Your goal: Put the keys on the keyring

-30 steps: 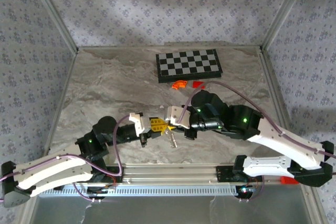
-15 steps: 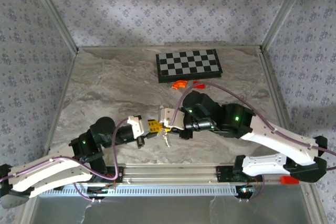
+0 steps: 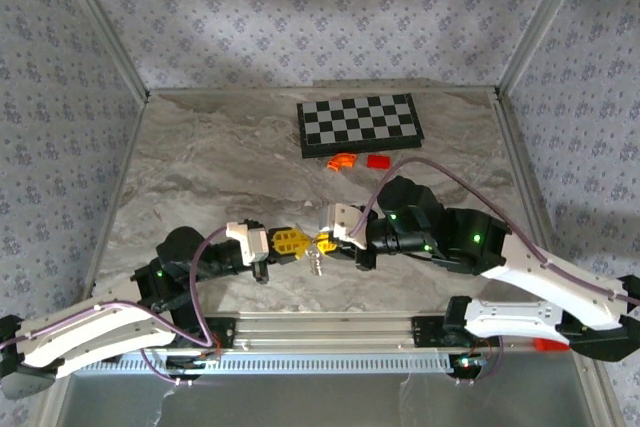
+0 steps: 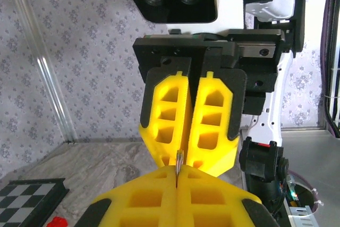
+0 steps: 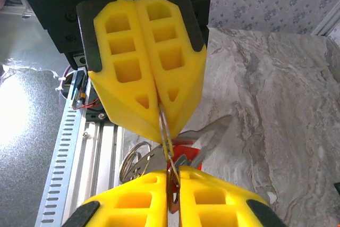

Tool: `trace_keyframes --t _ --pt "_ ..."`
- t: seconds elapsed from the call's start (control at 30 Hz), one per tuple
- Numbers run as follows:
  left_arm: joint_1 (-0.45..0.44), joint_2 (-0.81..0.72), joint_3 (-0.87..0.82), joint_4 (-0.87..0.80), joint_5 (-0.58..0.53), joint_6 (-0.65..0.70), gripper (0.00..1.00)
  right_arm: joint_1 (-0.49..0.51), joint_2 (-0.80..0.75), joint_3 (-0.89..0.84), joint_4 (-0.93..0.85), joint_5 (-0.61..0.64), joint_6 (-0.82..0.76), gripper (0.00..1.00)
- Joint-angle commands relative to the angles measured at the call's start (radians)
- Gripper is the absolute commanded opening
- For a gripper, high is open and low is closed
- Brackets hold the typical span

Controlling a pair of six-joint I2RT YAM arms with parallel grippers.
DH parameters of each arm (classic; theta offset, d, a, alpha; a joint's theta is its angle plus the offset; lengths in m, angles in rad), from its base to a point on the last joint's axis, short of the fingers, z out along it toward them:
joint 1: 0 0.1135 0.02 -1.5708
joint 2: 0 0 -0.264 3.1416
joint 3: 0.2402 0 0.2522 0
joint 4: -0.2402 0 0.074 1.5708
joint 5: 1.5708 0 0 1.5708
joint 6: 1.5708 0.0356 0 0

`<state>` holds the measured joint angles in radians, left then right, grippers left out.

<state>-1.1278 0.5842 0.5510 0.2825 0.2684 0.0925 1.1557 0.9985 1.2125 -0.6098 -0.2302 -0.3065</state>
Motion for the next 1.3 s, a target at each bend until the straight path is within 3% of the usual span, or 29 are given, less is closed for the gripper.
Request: trace_keyframes --t 0.0,0.23,0.53,1.07,1.17,1.27 --pt "-0.002 -0.011 -0.007 0.123 0.024 -0.034 0.00 -0.006 -0.008 -0.011 0.033 -0.027 0.016 0.08" --pt "-0.001 0.000 -0.026 0.185 0.049 -0.048 0.00 -0.011 0.033 0.001 0.013 -0.044 0.005 0.04" --pt "0.000 0.014 -0.031 0.170 0.038 -0.039 0.00 -0.011 -0.100 -0.099 0.156 -0.058 -0.009 0.24" --pt "-0.001 0.022 -0.025 0.173 0.086 -0.053 0.00 -0.015 -0.087 -0.115 0.191 -0.084 -0.016 0.23" --pt "-0.001 0.028 -0.025 0.177 0.088 -0.053 0.00 -0.016 -0.081 -0.115 0.191 -0.093 -0.019 0.20" --pt "-0.001 0.029 -0.025 0.178 0.086 -0.055 0.00 -0.016 -0.077 -0.110 0.181 -0.094 -0.023 0.11"
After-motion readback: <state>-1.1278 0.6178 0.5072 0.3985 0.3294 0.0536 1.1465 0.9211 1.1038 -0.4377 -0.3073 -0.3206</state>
